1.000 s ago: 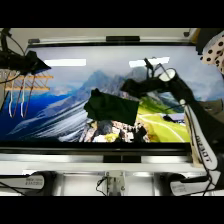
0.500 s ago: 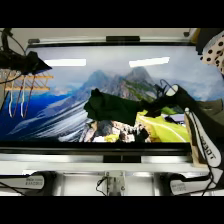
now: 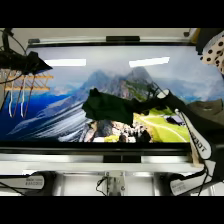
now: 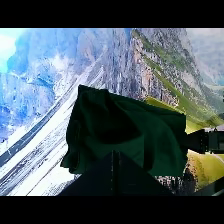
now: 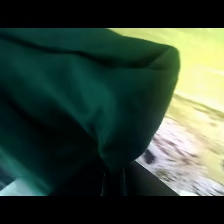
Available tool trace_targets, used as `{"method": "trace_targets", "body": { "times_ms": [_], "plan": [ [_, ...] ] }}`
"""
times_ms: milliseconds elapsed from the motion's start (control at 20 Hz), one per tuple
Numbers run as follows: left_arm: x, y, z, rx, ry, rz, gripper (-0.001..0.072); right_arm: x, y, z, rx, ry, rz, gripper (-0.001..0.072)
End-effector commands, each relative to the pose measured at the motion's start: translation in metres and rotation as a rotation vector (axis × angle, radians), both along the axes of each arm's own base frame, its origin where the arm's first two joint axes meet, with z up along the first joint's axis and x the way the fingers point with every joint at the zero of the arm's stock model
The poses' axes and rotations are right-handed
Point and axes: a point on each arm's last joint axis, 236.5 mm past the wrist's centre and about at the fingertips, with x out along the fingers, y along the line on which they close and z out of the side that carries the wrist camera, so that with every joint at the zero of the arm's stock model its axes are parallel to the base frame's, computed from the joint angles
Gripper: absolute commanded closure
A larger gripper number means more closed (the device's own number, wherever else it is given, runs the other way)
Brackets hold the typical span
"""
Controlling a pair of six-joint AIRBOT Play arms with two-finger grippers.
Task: Fold the shirts.
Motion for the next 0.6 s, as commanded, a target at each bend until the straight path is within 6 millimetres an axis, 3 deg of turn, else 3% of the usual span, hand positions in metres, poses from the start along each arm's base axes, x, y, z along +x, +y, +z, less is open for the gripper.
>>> {"method": "trace_targets", "body": {
  "times_ms": [0, 50, 150, 250, 300, 400, 550],
  "plan": [
    [0.000, 0.000, 0.000, -0.001, 0.000, 0.000, 0.0674, 0.027, 0.011, 0.065, 0.093, -0.176, 0.063, 0.0641],
    [0.000, 0.000, 0.000, -0.001, 0.000, 0.000, 0.0674, 0.041, 0.002, 0.096, 0.098, -0.246, 0.051, 0.0641],
    [0.000, 0.000, 0.000, -0.002, 0.002, 0.002, 0.0674, 0.069, -0.029, 0.179, 0.117, -0.394, -0.030, 0.0641],
    [0.000, 0.000, 0.000, -0.002, 0.002, 0.002, 0.0674, 0.080, -0.073, 0.253, 0.101, -0.507, -0.119, 0.0641],
    [0.000, 0.000, 0.000, -0.002, 0.002, 0.002, 0.0674, 0.081, -0.099, 0.280, 0.059, -0.551, -0.163, 0.0641],
    [0.000, 0.000, 0.000, -0.002, 0.002, 0.002, 0.0674, 0.077, -0.158, 0.320, -0.062, -0.618, -0.257, 0.0641],
    [0.000, 0.000, 0.000, -0.002, 0.002, 0.002, 0.0674, 0.058, -0.232, 0.353, -0.170, -0.631, -0.369, 0.0641]
  ]
}}
